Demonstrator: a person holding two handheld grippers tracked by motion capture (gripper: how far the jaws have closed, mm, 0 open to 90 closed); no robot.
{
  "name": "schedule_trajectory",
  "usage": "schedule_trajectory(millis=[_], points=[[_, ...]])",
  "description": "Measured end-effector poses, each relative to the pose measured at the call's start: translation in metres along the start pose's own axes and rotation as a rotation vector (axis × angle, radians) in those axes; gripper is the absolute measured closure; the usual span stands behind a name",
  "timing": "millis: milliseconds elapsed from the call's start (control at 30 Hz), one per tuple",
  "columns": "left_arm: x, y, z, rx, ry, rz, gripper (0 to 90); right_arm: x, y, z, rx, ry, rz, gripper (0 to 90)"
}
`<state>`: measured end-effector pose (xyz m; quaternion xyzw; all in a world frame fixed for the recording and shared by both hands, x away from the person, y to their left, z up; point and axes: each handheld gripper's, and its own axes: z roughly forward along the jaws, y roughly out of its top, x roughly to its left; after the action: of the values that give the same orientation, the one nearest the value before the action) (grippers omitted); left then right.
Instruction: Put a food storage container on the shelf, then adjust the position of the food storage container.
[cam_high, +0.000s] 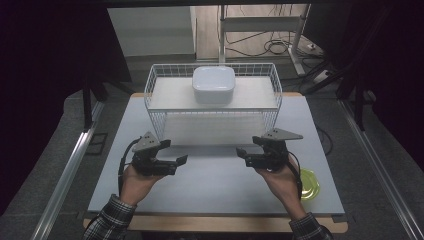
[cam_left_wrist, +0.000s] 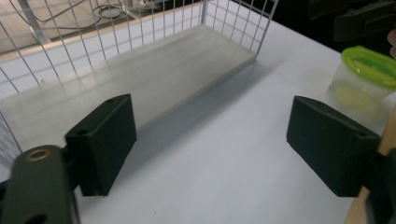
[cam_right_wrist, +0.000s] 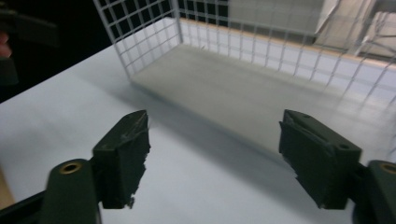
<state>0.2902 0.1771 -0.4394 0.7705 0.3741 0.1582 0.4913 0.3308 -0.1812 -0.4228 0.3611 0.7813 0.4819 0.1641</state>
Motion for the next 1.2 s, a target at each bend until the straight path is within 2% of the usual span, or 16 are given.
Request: schedule_trajectory(millis=[67,233,300,333,400,500,633,733,1000,1200], points=[[-0.001,-0.003,0.000,0.006,-0.002,0.000,12.3,0.002,-0.008,0.002,0.017,0.011,-0.012,19.8],[0.000,-0.031,0.002,0.038,0.005,0.001,5.9,0.007,-0.026,0.003,0.032,0.039,-0.016,13.3],[-0.001,-0.039,0.002,0.042,0.039,0.026,4.5,0.008,-0.031,0.003,0.036,0.043,-0.016,10.5],[-0.001,-0.039,0.002,0.042,0.039,0.026,3.8,0.008,-0.031,0.003,0.036,0.043,-0.016,10.5],[-0.003,-0.050,0.000,0.035,0.068,0.053,3.4,0.011,-0.038,0.002,0.036,0.039,-0.031,7.5],[-0.005,-0.060,0.000,0.028,0.059,0.037,2.9,0.014,-0.044,0.002,0.045,0.038,-0.041,6.9],[-0.008,-0.072,0.001,0.038,0.053,0.044,1.1,0.016,-0.054,0.007,0.085,0.044,-0.055,5.7],[-0.010,-0.074,0.002,0.050,0.059,0.065,0.7,0.015,-0.059,0.010,0.103,0.038,-0.057,5.8],[-0.010,-0.074,0.003,0.056,0.066,0.064,0.8,0.012,-0.059,0.008,0.106,0.008,-0.038,5.2],[-0.009,-0.075,0.003,0.066,0.067,0.059,1.1,0.006,-0.060,0.002,0.143,-0.040,-0.028,2.8]])
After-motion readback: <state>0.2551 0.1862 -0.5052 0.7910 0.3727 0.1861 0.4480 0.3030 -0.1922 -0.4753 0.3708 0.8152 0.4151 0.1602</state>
